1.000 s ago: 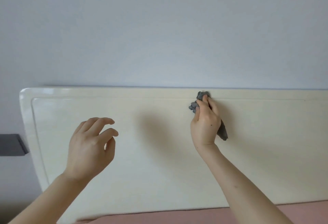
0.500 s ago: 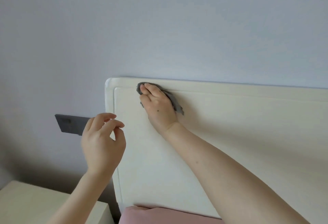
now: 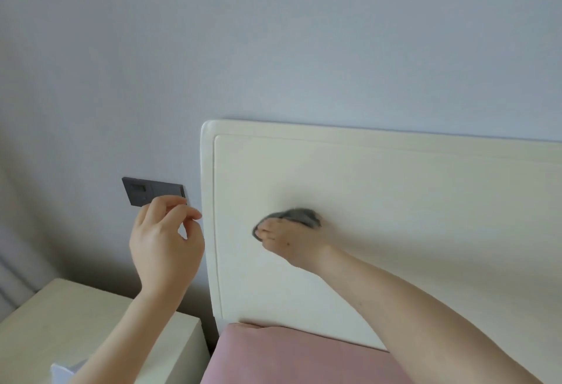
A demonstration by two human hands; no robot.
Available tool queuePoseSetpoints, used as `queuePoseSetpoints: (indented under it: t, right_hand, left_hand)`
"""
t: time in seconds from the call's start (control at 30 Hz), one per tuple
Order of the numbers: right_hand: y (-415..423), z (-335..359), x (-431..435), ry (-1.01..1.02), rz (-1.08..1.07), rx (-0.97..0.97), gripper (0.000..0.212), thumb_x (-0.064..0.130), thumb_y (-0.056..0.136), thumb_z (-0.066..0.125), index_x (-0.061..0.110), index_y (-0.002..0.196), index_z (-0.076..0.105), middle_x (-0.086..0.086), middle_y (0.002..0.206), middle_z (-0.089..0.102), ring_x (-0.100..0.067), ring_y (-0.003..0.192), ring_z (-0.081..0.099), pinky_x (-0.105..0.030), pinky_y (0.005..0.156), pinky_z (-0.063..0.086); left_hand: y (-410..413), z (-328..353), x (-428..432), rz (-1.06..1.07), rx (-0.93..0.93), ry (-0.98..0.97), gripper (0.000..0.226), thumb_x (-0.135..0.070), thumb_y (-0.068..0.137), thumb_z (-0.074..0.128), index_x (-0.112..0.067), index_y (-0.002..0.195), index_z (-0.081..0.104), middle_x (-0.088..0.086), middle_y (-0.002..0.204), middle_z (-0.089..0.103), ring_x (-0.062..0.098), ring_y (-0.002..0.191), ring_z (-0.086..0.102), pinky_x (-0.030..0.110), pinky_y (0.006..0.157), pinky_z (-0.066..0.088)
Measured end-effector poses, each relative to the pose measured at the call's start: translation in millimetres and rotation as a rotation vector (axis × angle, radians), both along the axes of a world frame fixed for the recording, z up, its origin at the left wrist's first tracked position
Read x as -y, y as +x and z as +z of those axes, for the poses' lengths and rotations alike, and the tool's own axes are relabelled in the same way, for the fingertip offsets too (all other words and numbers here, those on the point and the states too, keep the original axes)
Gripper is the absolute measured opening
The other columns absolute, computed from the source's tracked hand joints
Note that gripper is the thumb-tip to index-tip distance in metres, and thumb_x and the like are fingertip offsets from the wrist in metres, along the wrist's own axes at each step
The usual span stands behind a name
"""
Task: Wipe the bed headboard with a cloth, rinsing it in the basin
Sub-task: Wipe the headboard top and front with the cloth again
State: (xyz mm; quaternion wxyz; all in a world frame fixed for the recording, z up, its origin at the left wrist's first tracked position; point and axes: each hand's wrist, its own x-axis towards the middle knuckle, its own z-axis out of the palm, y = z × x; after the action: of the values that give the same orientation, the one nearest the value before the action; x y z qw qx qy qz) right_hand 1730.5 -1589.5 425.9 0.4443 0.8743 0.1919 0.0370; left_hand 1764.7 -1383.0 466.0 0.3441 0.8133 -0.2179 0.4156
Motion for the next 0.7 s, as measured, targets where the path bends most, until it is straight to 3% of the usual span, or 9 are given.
queuePoseSetpoints:
  t: [0.13, 0.2, 0.23, 0.3, 0.37, 0.43, 0.53, 0.6, 0.7]
  right_hand:
    - [-101.3, -40.2, 80.1, 0.239, -0.135, -0.244, 0.034, -0.001, 0.093, 0.035, 0.001, 0.124, 0.051, -0.009, 0.139, 0.044, -0.023, 0.133, 0.034, -0.031, 0.108, 0.027]
    - [-170.6, -41.8, 112.5, 0.393, -0.321, -0.252, 0.036, 0.008, 0.096, 0.034, 0.009, 0.127, 0.053, -0.002, 0.136, 0.048, -0.019, 0.130, 0.040, -0.026, 0.104, 0.029]
    - [-203.6, -42.3, 123.4, 0.589, -0.500, -0.222, 0.035, 0.006, 0.092, 0.035, 0.010, 0.119, 0.057, -0.003, 0.127, 0.054, -0.021, 0.122, 0.047, -0.028, 0.099, 0.035]
    - [-257.8, -35.8, 133.9, 1.086, -0.802, 0.030, 0.029, -0.001, 0.083, 0.037, 0.009, 0.094, 0.061, -0.004, 0.100, 0.063, -0.026, 0.093, 0.061, -0.033, 0.082, 0.048]
    - [-297.6, -18.4, 126.5, 1.677, -0.868, 0.468, 0.029, -0.005, 0.087, 0.042, 0.014, 0.085, 0.064, 0.004, 0.085, 0.067, -0.016, 0.071, 0.063, -0.021, 0.065, 0.051]
    - [-327.8, 8.8, 112.5, 2.206, -0.774, 0.707, 0.028, -0.006, 0.091, 0.047, 0.013, 0.089, 0.067, 0.004, 0.089, 0.069, -0.011, 0.078, 0.064, -0.015, 0.066, 0.049]
    - [-370.0, 39.0, 97.7, 2.896, -0.500, 0.633, 0.025, 0.001, 0.095, 0.042, 0.009, 0.098, 0.065, -0.005, 0.088, 0.069, -0.015, 0.074, 0.066, -0.024, 0.063, 0.052]
    - [-400.6, 48.9, 97.3, 3.057, -0.430, 0.631, 0.025, 0.008, 0.097, 0.040, 0.011, 0.101, 0.065, -0.004, 0.083, 0.069, -0.014, 0.067, 0.066, -0.022, 0.055, 0.051]
    - [-436.4, 49.2, 111.6, 3.119, -0.390, 0.756, 0.024, 0.020, 0.096, 0.045, 0.016, 0.098, 0.068, -0.002, 0.074, 0.066, -0.013, 0.058, 0.060, -0.021, 0.049, 0.044]
  left_hand:
    - [-31.8, 0.7, 12.8, -0.086, -0.011, 0.018, 0.019, -0.001, 0.072, 0.052, -0.004, 0.066, 0.069, 0.011, 0.085, 0.067, 0.030, 0.076, 0.058, 0.026, 0.063, 0.033]
    - [-51.6, 2.2, 24.4, -0.142, -0.029, 0.050, 0.019, -0.002, 0.072, 0.051, -0.005, 0.066, 0.069, 0.010, 0.086, 0.067, 0.031, 0.078, 0.058, 0.026, 0.062, 0.033]
    - [-62.8, 2.6, 31.9, -0.172, -0.042, 0.063, 0.019, -0.002, 0.072, 0.051, -0.006, 0.066, 0.069, 0.009, 0.087, 0.067, 0.031, 0.079, 0.059, 0.026, 0.062, 0.033]
    - [-87.6, 5.1, 52.0, -0.254, -0.075, 0.090, 0.020, -0.002, 0.072, 0.050, -0.007, 0.068, 0.069, 0.007, 0.087, 0.067, 0.030, 0.081, 0.058, 0.027, 0.062, 0.034]
    - [-118.5, 8.3, 78.1, -0.364, -0.169, 0.126, 0.021, 0.001, 0.076, 0.052, -0.010, 0.074, 0.069, 0.003, 0.087, 0.065, 0.028, 0.082, 0.058, 0.028, 0.063, 0.035]
    - [-156.3, 12.5, 106.8, -0.538, -0.405, 0.175, 0.020, -0.001, 0.082, 0.056, -0.016, 0.085, 0.068, -0.004, 0.092, 0.065, 0.022, 0.087, 0.059, 0.027, 0.067, 0.037]
    - [-216.4, 15.8, 149.7, -0.931, -1.005, 0.168, 0.021, -0.027, 0.082, 0.065, -0.023, 0.103, 0.064, -0.007, 0.104, 0.065, 0.010, 0.095, 0.062, 0.023, 0.076, 0.048]
    - [-255.8, 17.6, 178.6, -1.160, -1.367, 0.105, 0.042, -0.039, 0.075, 0.072, -0.022, 0.111, 0.061, 0.000, 0.109, 0.067, 0.013, 0.097, 0.066, 0.032, 0.081, 0.056]
    - [-302.1, 17.1, 223.7, -1.299, -1.585, 0.066, 0.047, -0.034, 0.069, 0.077, -0.015, 0.111, 0.063, 0.007, 0.104, 0.071, 0.022, 0.095, 0.068, 0.037, 0.079, 0.057]
